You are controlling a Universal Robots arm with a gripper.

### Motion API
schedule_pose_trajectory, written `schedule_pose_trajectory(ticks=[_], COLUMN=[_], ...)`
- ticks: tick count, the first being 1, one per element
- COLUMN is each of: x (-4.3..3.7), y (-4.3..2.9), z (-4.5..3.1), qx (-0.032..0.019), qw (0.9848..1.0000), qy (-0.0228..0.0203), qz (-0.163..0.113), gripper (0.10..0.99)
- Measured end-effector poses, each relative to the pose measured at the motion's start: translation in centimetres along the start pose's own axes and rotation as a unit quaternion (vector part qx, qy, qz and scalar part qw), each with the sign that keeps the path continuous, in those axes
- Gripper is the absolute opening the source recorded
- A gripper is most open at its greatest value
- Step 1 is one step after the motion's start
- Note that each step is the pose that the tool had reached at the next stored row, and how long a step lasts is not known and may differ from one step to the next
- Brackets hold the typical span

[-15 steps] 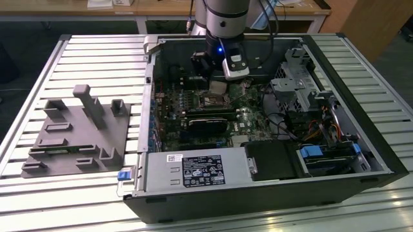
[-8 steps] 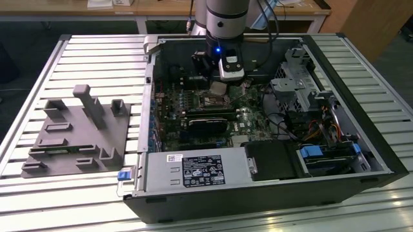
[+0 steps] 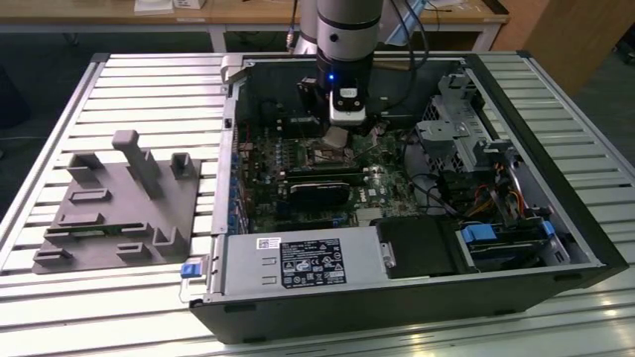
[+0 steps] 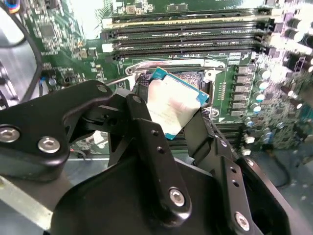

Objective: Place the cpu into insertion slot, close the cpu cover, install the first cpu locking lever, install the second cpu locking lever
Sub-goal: 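Place the cpu into insertion slot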

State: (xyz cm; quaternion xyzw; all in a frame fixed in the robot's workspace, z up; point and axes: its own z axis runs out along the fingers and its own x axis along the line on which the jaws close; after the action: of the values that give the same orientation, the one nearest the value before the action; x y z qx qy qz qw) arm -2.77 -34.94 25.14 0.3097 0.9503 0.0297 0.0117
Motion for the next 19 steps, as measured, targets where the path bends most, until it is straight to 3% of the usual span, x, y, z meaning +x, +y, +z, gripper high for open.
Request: schedule_pose_trajectory(ticks=[5,10,16,17,19], x=[0.0,0.0,0.0,0.0,0.0], y=[-0.01,-0.01,-0.02,-0.02,-0.02], z=[0.1,0.17,0.26,0.29,0.32], qx=[0.0004,0.0006,0.0008,0.0009,0.001], qw=[0.999,0.9959,0.9894,0.9866,0.9834], qy=[-0.0031,-0.0059,-0.0095,-0.0106,-0.0118], qz=[0.046,0.09,0.145,0.163,0.181], gripper=[0.537,0.537,0.537,0.537,0.537])
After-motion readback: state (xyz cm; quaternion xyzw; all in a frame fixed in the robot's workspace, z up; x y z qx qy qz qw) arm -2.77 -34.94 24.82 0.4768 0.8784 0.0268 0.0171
